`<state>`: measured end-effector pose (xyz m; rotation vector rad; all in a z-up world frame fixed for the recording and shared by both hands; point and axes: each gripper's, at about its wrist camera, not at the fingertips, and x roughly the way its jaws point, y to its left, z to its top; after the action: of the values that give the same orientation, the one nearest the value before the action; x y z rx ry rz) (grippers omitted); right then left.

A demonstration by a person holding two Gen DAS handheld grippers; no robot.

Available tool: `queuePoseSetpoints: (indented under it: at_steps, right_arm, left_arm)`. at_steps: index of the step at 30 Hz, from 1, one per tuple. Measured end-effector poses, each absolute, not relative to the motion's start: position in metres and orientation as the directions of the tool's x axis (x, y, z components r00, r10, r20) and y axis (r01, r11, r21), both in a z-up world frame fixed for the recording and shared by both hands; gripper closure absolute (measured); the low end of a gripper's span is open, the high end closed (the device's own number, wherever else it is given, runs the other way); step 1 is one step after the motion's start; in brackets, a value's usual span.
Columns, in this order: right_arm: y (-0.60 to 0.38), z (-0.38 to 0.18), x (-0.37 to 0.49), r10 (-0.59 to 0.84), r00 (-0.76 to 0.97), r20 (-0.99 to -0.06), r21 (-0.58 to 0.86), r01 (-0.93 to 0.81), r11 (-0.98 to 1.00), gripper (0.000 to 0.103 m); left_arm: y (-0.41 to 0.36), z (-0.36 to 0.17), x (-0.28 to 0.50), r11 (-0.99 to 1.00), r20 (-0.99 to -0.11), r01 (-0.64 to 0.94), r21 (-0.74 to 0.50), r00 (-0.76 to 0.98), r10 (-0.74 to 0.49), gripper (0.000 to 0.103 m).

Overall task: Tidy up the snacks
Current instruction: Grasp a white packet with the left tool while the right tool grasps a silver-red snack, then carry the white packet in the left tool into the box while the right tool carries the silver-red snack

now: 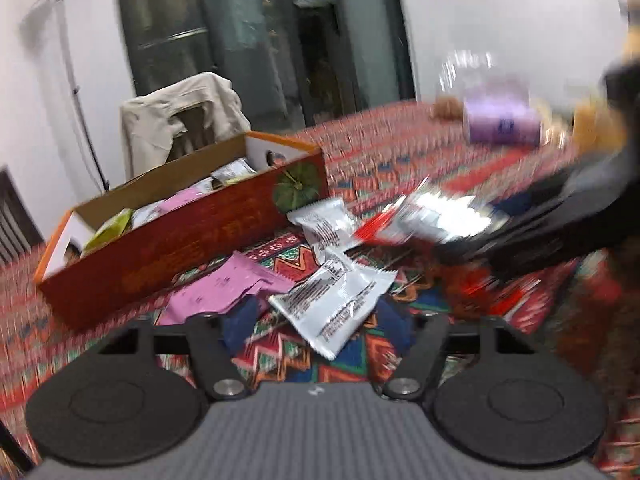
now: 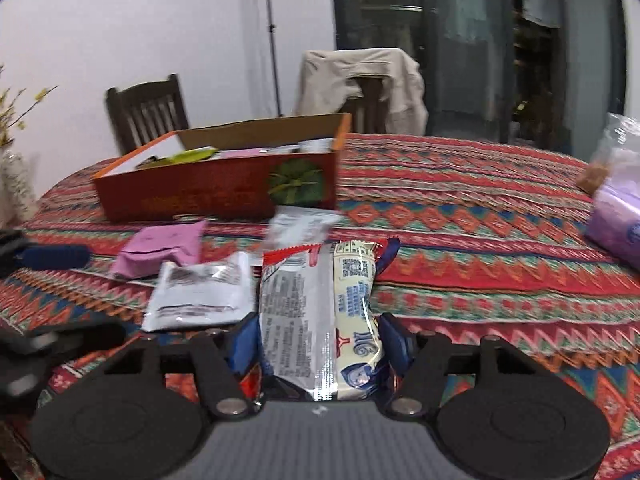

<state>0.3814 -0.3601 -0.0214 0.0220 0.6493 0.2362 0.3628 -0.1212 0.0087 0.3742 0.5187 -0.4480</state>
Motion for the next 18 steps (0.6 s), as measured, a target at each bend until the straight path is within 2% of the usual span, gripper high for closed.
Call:
queuePoseSetpoints:
  at_steps: [3,5,6,7,8,9,10,13,14,18]
  right_arm:
    - [-0.375,-0.023,0.377,0.203,0.774,-0.599,0.094,-0.184,0.978,0.04]
    - [-0.382,-0.023,0.376,0.213,0.771,-0.6,0.104,-0.188,0.977,0.038]
    - [-0.383,-0.024,0.375,0.218,0.769,-0.601,0.109,-0.191,0.976,0.038]
    - [-0.383,-0.025,0.375,0.217,0.768,-0.602,0.108,-0.191,0.976,0.037]
    - [-0.383,-0.025,0.375,0.216,0.768,-0.603,0.105,-0.192,0.976,0.037]
    - [-0.383,-0.027,0.375,0.213,0.766,-0.606,0.1,-0.193,0.976,0.036]
    - [-0.381,-0.028,0.375,0.208,0.766,-0.608,0.089,-0.194,0.977,0.036]
    - [-0.377,-0.03,0.376,0.212,0.761,-0.613,0.074,-0.212,0.975,0.039]
    - [-0.377,-0.029,0.374,0.224,0.758,-0.613,0.08,-0.223,0.972,0.043]
    - [-0.373,-0.026,0.359,0.278,0.741,-0.611,0.103,-0.274,0.956,0.044]
  left_arm:
    - [-0.136,-0.004,0.381,0.787,-0.573,0.556,0.267,0.748,-0.335,0.031]
    - [-0.141,-0.009,0.391,0.781,-0.573,0.563,0.269,0.746,-0.34,0.022]
    - [-0.141,-0.01,0.397,0.784,-0.58,0.565,0.257,0.739,-0.342,0.022]
    - [-0.14,-0.01,0.401,0.791,-0.595,0.564,0.236,0.728,-0.342,0.025]
    - [-0.139,-0.009,0.404,0.797,-0.615,0.57,0.198,0.705,-0.352,0.043]
    - [-0.137,-0.007,0.407,0.8,-0.635,0.583,0.144,0.674,-0.377,0.052]
    - [-0.135,-0.005,0.407,0.803,-0.644,0.584,0.121,0.662,-0.384,0.057]
    - [-0.135,-0.002,0.389,0.834,-0.646,0.535,0.136,0.686,-0.334,0.061]
    - [-0.134,0.0,0.381,0.842,-0.647,0.522,0.138,0.691,-0.323,0.065]
    - [-0.113,0.008,0.34,0.882,-0.641,0.471,0.0,0.677,-0.361,0.069]
